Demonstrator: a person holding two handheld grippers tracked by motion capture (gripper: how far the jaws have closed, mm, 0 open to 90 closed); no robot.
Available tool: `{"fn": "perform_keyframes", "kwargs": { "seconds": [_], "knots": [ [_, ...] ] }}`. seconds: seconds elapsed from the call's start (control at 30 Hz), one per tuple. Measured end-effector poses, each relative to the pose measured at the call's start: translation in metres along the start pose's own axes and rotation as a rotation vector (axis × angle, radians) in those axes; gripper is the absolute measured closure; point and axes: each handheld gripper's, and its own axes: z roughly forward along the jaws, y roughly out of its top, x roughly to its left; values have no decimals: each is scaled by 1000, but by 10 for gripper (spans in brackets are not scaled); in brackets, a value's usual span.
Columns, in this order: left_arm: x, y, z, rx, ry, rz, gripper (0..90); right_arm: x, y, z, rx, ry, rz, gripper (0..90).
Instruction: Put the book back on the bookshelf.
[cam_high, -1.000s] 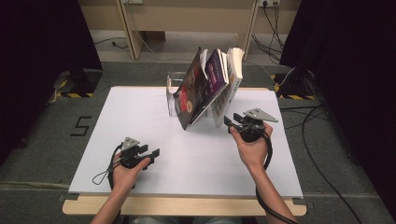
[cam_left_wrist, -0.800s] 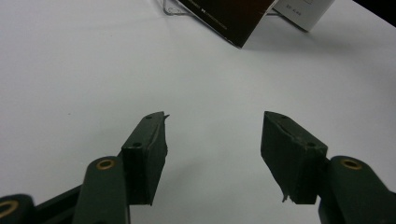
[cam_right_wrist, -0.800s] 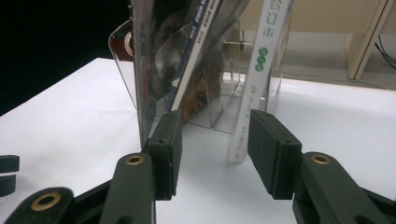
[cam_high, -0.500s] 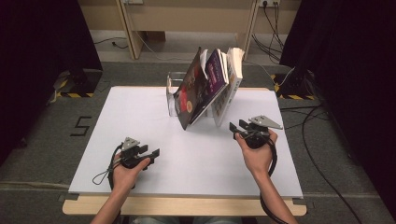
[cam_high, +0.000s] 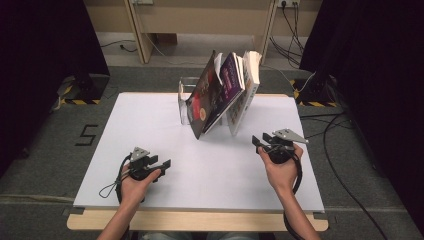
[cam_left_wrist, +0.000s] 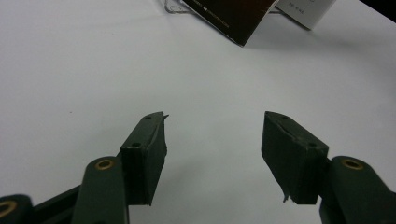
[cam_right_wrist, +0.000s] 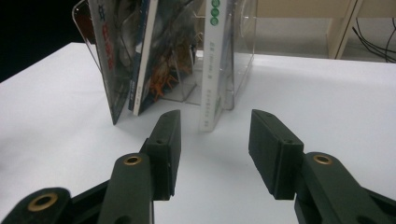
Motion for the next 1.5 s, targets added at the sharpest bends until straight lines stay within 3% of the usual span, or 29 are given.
{"fn": "perform_keyframes", "kwargs": {
  "seconds": [0.8,1.5],
  "knots": [
    [1,-1,0,2,7,0,391,-29,-45,-3,64,-67,30,540],
    [0,-4,1,0,0,12,382,-38,-58,-6,51,-87,55,507]
  ]
}}
